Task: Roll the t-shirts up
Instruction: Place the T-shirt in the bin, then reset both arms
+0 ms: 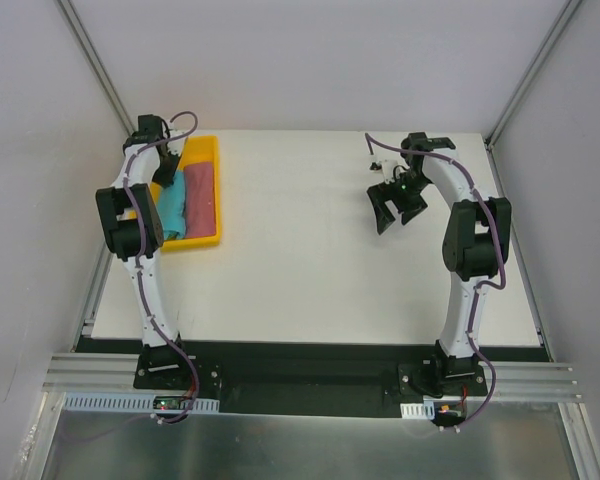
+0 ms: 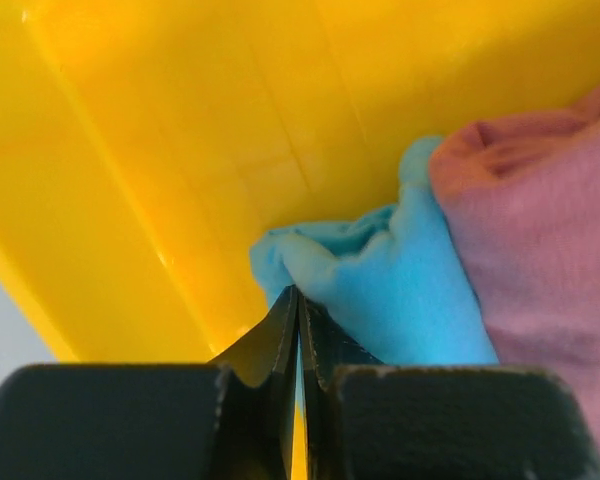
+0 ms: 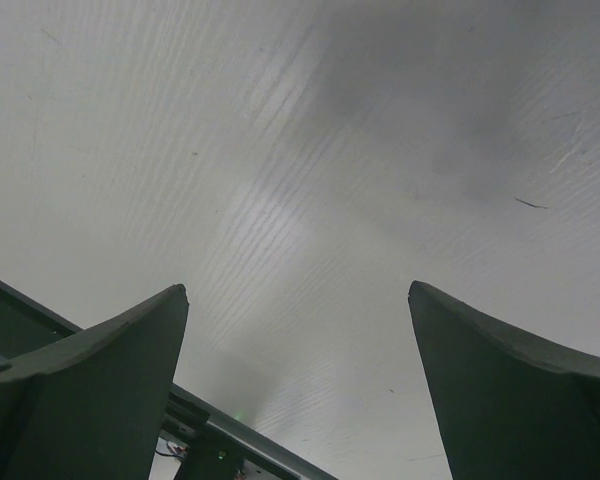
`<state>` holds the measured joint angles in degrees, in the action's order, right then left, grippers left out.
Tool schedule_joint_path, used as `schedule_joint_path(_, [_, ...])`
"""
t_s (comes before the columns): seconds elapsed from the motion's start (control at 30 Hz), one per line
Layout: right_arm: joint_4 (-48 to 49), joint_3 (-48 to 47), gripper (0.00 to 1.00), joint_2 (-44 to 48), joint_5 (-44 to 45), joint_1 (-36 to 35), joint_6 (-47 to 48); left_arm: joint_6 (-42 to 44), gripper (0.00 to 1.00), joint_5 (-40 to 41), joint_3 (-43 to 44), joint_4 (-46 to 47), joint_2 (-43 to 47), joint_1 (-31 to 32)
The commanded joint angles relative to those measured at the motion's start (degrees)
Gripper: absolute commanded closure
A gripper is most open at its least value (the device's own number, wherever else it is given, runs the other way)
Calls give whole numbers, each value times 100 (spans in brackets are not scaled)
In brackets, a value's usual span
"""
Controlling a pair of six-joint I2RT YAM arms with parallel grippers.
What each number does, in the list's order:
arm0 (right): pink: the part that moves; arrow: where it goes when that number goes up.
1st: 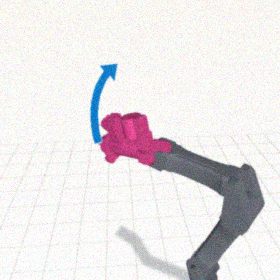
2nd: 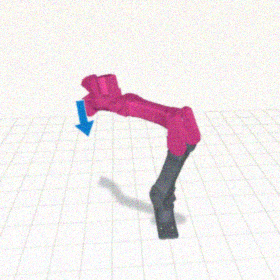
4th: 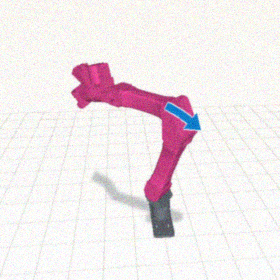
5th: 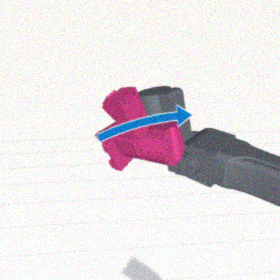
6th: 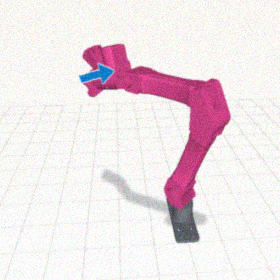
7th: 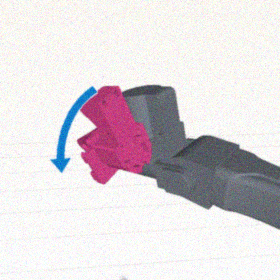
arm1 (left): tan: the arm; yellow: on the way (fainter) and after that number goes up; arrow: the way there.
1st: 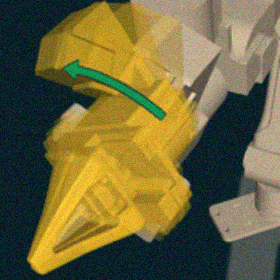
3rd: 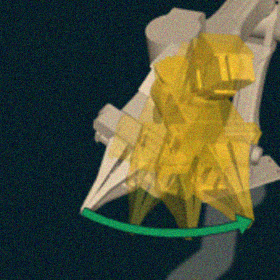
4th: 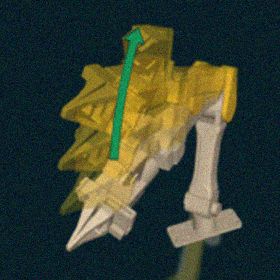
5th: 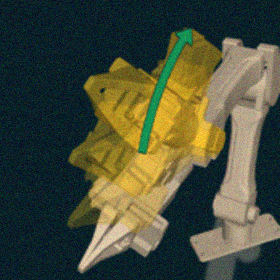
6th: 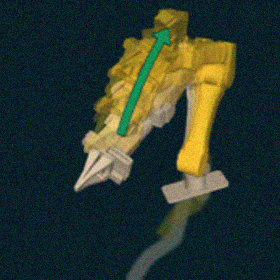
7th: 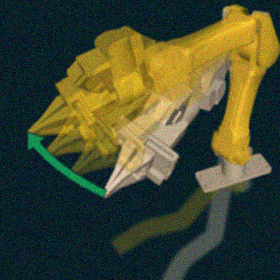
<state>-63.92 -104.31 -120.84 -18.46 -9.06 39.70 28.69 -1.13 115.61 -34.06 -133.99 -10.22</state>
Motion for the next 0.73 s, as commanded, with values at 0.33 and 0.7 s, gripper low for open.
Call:
schedule_joint_path(0.33, [907,-1030,4,1148,1184,-69,-1254,-416,1,-746,-1041,-654,3247,792])
schedule_joint_path(0.7, [987,-1030,4,1721,1476,-570,-1000,-1154,1,-2797,-1232,-918,3275,2971])
